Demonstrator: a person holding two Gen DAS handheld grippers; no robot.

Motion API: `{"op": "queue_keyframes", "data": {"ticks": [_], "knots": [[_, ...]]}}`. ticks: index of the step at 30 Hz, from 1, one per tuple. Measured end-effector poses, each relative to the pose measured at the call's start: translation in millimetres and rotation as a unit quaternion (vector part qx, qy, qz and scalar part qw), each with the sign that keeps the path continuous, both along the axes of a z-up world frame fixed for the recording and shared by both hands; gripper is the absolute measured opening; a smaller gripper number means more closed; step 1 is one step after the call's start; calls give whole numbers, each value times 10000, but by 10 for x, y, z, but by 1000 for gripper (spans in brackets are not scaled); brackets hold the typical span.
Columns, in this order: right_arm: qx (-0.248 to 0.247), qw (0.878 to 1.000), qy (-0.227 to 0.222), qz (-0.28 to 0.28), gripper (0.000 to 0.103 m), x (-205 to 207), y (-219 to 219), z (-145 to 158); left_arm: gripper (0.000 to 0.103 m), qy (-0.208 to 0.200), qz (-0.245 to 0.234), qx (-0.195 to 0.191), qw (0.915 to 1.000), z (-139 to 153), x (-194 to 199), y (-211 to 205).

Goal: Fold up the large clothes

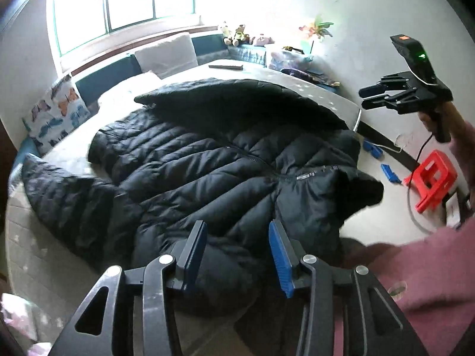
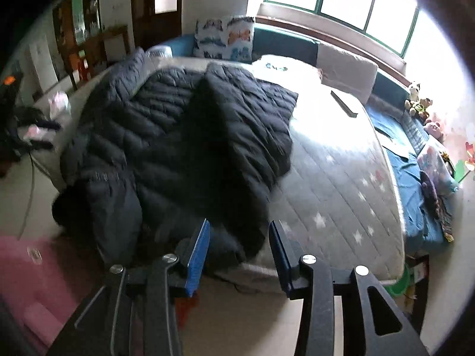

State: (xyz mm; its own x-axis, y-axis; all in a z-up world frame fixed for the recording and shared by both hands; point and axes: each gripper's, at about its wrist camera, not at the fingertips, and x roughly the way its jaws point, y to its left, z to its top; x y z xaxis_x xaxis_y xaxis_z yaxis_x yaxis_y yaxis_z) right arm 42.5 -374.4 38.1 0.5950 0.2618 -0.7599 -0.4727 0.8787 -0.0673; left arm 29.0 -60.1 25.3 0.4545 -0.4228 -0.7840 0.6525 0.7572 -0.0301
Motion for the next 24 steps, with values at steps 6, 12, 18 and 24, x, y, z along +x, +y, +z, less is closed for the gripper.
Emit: {"op": "queue_keyframes", "data": {"ticks": [6, 12, 18, 24], "knots": [[210, 9979, 200, 574, 46, 310, 493, -220, 47, 455, -261, -270, 9983, -337, 308, -479], [112, 9861, 854, 1423, 46, 216, 929, -702, 47, 714, -940, 162, 9929, -709, 188, -855], [-743, 9752, 938, 1864, 46, -39, 1161, -1031, 47, 896, -1021, 148, 9906, -801, 168, -784], [-179, 9794, 572, 1927, 46, -190, 1184, -678, 55, 789, -1188, 286, 9894, -836, 45, -850]]}}
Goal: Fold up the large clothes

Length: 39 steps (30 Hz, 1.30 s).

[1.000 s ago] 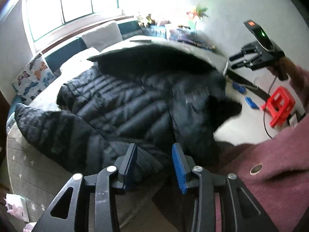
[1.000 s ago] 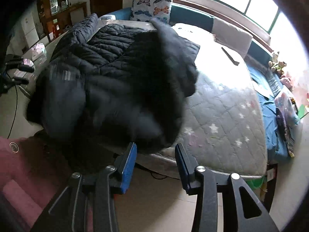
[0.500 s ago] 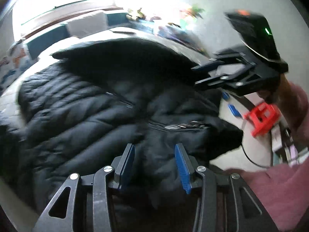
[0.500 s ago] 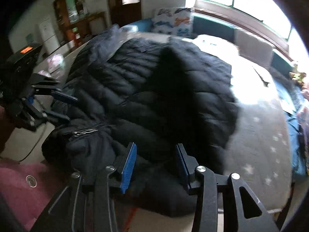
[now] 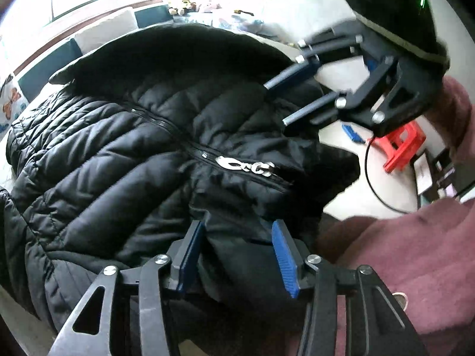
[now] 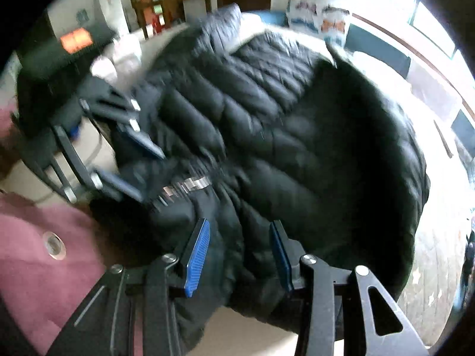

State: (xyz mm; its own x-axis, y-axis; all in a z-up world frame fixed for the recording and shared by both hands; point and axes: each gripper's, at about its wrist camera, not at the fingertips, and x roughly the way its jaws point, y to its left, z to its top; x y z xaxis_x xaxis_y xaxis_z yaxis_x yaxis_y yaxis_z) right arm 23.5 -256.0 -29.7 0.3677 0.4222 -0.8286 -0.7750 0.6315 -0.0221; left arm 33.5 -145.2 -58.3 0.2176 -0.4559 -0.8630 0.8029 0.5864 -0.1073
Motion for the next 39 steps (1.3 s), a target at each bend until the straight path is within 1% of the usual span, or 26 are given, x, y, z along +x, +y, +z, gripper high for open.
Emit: {"op": "queue_keyframes", "data": {"ticks": [1, 3, 6, 7, 8, 9, 11, 13, 14, 17, 19, 20, 21, 23, 24, 25, 27, 29, 30, 31, 32, 33, 34, 36, 38, 39], "knots": [[64, 9999, -9, 91, 46, -50, 51, 9, 63, -61, -43, 58, 10000, -21, -42, -21], [-43, 9995, 114, 282, 46, -87, 184, -74, 69, -142, -112, 138, 9997, -58, -122, -60], [-632, 9961, 352, 501, 46, -209, 308, -447, 71, -145, -149, 219, 9995, -154, -217, -63], [-748, 9950, 366, 552, 47, -247, 305, -535, 71, -126, -129, 224, 9996, -162, -221, -57], [-807, 9944, 347, 586, 47, -273, 318, -570, 71, -87, -101, 188, 9997, -114, -294, -14], [-796, 9945, 330, 600, 47, -290, 313, -555, 71, -32, -64, 135, 9999, -81, -277, 13], [-588, 9953, 482, 599, 47, -256, 265, -436, 71, -65, 71, 70, 9999, 34, -277, 104], [-265, 9966, 573, 536, 47, -180, 167, -248, 71, -175, 199, 41, 9996, 168, -223, 203], [-178, 9968, 583, 517, 47, -137, 136, -176, 72, -296, 336, 45, 9990, 248, -171, 264], [3, 9988, 368, 313, 48, 44, 41, 100, 73, -481, 690, 32, 9965, 410, -6, 416], [344, 9965, 730, 219, 48, 289, -30, 238, 73, -536, 999, 16, 9936, 505, 109, 563], [377, 9961, 786, 157, 48, 384, -40, 293, 73, -571, 1196, 6, 9912, 549, 187, 650], [330, 9969, 715, 92, 48, 467, -46, 336, 74, -584, 1341, -14, 9893, 589, 274, 742], [139, 9988, 468, -29, 48, 622, -4, 420, 79, -594, 1775, -53, 9823, 681, 483, 966], [4, 9995, 281, -127, 48, 721, 44, 459, 79, -585, 1976, -52, 9785, 706, 578, 1065], [-134, 9996, 95, -209, 48, 828, 118, 489, 79, -559, 2223, -59, 9733, 714, 693, 1187], [-325, 9990, -144, -270, 48, 1037, 166, 536, 80, -454, 2879, -69, 9566, 757, 987, 1516], [-509, 9973, -356, -390, 50, 1216, 255, 561, 83, -342, 3460, -81, 9376, 772, 1240, 1835], [-614, 9960, -473, -448, 50, 1306, 309, 555, 83, -310, 3786, -110, 9250, 781, 1383, 2036], [-697, 9947, -571, -490, 51, 1422, 383, 533, 83, -307, 3989, -140, 9164, 792, 1473, 2170], [-791, 9933, -666, -514, 52, 1478, 431, 518, 83, -305, 4312, -214, 9015, 800, 1623, 2400], [-928, 9907, -823, -565, 53, 1567, 507, 486, 83, -291, 4468, -271, 8938, 809, 1726, 2551], [-1078, 9877, -978, -581, 54, 1665, 596, 433, 83, -257, 4687, -362, 8822, 805, 1856, 2725], [-1286, 9834, -1148, -571, 54, 1803, 710, 350, 83, -144, 5123, -588, 8567, 761, 2135, 3127], [-1383, 9827, -1113, -521, 54, 1952, 825, 285, 83, -7, 5417, -729, 8374, 693, 2355, 3450], [-1447, 9816, -1132, -520, 54, 2007, 876, 262, 83, 58, 5533, -731, 8297, 629, 2443, 3558]]}}
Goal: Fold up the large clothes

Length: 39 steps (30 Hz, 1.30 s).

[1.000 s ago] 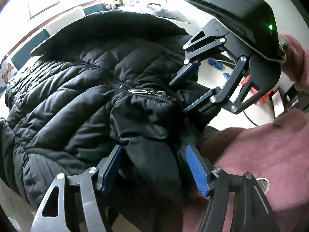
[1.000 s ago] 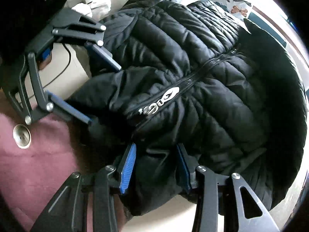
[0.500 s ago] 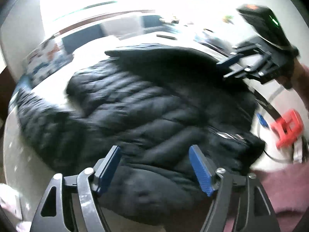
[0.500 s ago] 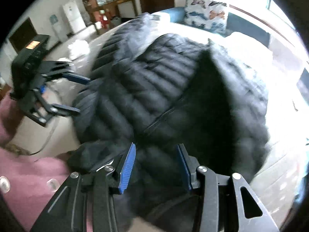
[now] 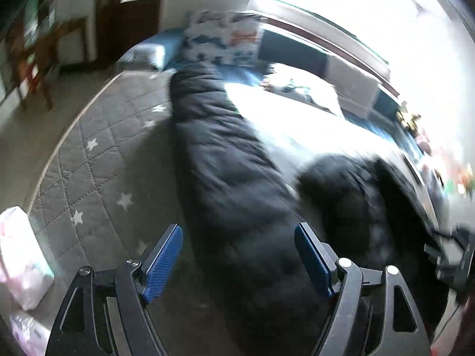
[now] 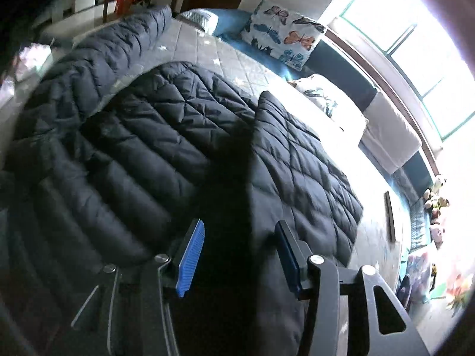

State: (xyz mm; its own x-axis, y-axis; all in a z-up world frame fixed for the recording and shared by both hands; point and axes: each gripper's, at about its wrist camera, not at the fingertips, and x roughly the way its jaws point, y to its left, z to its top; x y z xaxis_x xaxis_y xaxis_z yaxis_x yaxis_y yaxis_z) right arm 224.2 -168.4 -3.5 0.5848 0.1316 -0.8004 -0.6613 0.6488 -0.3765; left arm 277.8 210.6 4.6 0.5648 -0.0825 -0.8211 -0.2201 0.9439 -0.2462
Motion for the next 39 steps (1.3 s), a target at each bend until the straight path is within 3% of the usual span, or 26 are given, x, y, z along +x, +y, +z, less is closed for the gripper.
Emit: {"op": "queue_keyframes", "data": {"ticks": [2, 5, 12, 13, 14, 17, 20, 24, 28, 31, 36, 39], "knots": [[-111, 9999, 21, -10, 54, 141, 101, -62, 83, 133, 362, -100, 9992, -115, 210, 268], [-298, 9995, -102, -77, 54, 330, 196, -107, 83, 187, 677, -600, 9957, -280, 464, 620], [-361, 9981, 139, -473, 54, 713, 101, -126, 80, 224, 585, -1267, 9900, -587, 974, 809], [-285, 9981, 201, -517, 54, 743, 63, -101, 73, 198, 580, -1240, 9904, -610, 1001, 806], [-220, 9979, 241, -555, 52, 752, 35, -80, 58, 126, 586, -1170, 9913, -617, 1030, 810], [-82, 9975, 149, -679, 26, 759, -146, 76, 31, -37, 681, -850, 9940, -566, 991, 776], [120, 9954, -64, -950, 16, 745, -441, 274, 20, -216, 893, -328, 9952, -415, 794, 698], [381, 9867, -421, -1526, 16, 714, -1027, 606, 16, -429, 1250, 96, 9912, -112, 440, 824], [689, 9674, -684, -2338, 15, 656, -1787, 891, 16, -532, 1563, 438, 9853, 92, 44, 973], [865, 9469, -725, -3012, 15, 616, -2380, 927, 16, -409, 1710, 398, 9836, 88, -208, 1170], [1519, 9074, -74, -3919, 16, 689, -3261, 570, 23, -65, 1739, 358, 9841, -165, -318, 1313], [1897, 8749, 474, -4430, 21, 674, -3669, 193, 41, 107, 1783, 315, 9834, -262, -344, 1355]]}}
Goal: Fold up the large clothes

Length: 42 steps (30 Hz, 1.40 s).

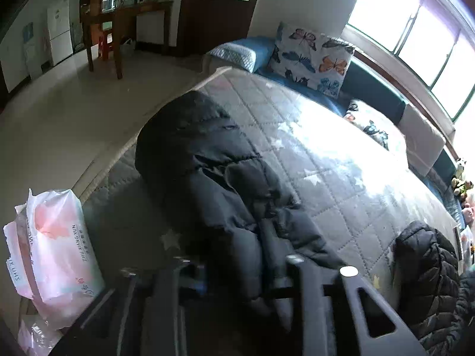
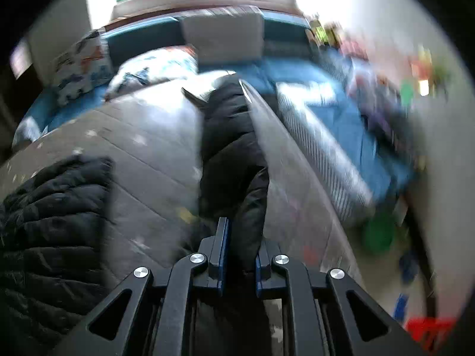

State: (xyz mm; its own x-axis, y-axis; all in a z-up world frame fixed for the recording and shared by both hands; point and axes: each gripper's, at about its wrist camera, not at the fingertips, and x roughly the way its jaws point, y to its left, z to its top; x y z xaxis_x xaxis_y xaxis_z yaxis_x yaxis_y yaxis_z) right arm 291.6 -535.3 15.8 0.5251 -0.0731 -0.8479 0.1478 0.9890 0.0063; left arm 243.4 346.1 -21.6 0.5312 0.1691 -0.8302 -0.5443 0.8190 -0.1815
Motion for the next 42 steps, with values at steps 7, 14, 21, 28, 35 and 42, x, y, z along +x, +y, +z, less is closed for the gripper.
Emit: {"op": "queue_keyframes", "data": {"ticks": [7, 14, 21, 28, 35, 42], "knots": [[402, 9979, 392, -322, 28, -307, -386, -176, 62, -69, 48, -476, 9988, 253, -29, 193], [234, 9992, -158, 281, 30, -292, -94, 469, 73, -616, -421, -421, 9963, 985, -266, -203], [906, 9837, -768, 1347, 75, -262, 653, 922, 82, -712, -1552, -1203, 9779, 1178, 19, -1132], [1431, 9680, -121, 2059, 75, 168, 1430, 429, 82, -95, -1998, -2233, 9540, 567, 730, -2048], [1369, 9702, 293, 1975, 75, 534, 1608, -40, 82, 488, -1436, -2913, 9445, -124, 1377, -2103], [1758, 9696, 593, 1596, 75, 853, 1338, -408, 82, 379, -1086, -3732, 9206, -597, 1712, -2064]]}}
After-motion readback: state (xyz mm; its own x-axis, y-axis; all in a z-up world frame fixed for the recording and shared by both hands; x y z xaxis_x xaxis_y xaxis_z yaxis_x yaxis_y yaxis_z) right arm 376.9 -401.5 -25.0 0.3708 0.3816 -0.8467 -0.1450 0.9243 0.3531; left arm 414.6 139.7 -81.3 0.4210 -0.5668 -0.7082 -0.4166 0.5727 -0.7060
